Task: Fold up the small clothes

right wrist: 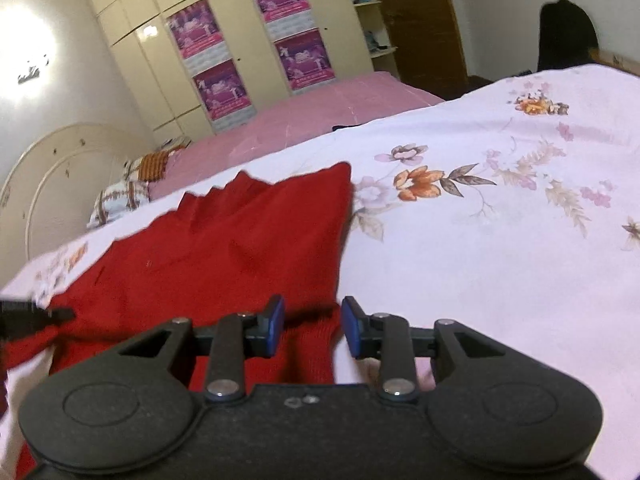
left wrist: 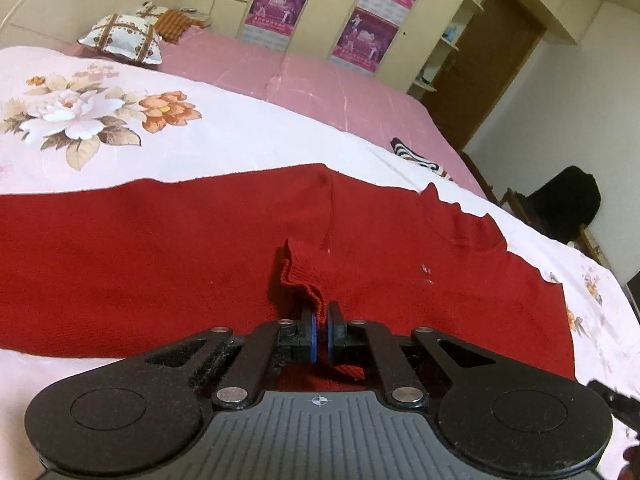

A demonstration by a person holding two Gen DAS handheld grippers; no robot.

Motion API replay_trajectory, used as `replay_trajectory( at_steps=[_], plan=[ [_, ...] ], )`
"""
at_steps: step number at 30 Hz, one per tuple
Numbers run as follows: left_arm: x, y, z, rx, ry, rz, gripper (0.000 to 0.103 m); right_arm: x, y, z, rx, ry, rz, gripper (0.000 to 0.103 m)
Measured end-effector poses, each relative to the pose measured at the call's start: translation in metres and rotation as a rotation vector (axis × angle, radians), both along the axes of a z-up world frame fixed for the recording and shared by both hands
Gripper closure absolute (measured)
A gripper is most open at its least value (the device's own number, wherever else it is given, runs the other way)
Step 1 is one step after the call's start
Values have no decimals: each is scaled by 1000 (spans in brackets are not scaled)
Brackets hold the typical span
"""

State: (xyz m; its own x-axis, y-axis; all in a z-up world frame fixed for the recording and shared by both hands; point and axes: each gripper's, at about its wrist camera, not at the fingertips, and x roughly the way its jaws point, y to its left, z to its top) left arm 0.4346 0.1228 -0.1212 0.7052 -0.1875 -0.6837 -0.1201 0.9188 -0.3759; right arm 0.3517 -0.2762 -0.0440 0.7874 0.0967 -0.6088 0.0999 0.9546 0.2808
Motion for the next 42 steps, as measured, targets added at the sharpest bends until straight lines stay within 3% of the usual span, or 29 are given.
replay_trajectory(
  at_steps=[2,5,6,7,8,11,13,16,18,20,22,24,25,26,27,29,32,36,42],
  plan=[
    [0,-1,-2,1,7,-6,98,12,-6,-2,40,3,-9,70],
    [0,-4,-7,0,15,-11,98,32,-22,-8,115,35,-41,59],
    [0,-4,-8,-4,15,-11,98,41,-27,-14,160,66,-31,62],
    [-1,-5,-9,-6,13,-12,98,48,-31,-20,215,97,-9,69],
    [-2,-5,-9,-5,2,-11,98,51,-31,-24,237,104,30,91],
    [-9,-8,-4,-5,-40,-14,98,50,-22,-18,91,94,60,92],
    [-8,-12,-11,39,-8,-7,98,48,-23,-17,63,84,52,92],
    [-10,-10,-15,20,-18,11,98,51,-20,-23,54,109,58,91],
    [-10,-10,-14,24,-16,-6,98,52,-21,-19,41,122,66,83],
    [-9,-9,-14,30,-12,-28,98,41,-21,-5,0,72,34,77],
    [-9,-8,-15,28,-12,-32,98,29,-19,6,16,12,63,80],
    [-8,-8,-15,27,-12,-29,98,25,-5,7,-37,-3,131,84],
    [-7,-9,-15,28,-11,-27,98,25,3,2,-73,10,179,89],
    [-7,-9,-15,30,-10,-29,98,29,10,-8,-119,71,206,101],
    [-7,-9,-14,35,-9,-34,98,31,13,-17,-172,114,211,102],
    [-11,-5,-9,35,-7,-39,98,28,10,-14,-174,94,214,102],
    [-21,0,8,120,-61,-4,98,18,7,7,-196,-14,212,78],
    [-10,-18,22,141,-134,-69,98,35,-7,18,-215,-70,162,85],
    [13,-44,-6,170,-71,-115,98,78,-12,2,-216,-68,157,87]
  ],
)
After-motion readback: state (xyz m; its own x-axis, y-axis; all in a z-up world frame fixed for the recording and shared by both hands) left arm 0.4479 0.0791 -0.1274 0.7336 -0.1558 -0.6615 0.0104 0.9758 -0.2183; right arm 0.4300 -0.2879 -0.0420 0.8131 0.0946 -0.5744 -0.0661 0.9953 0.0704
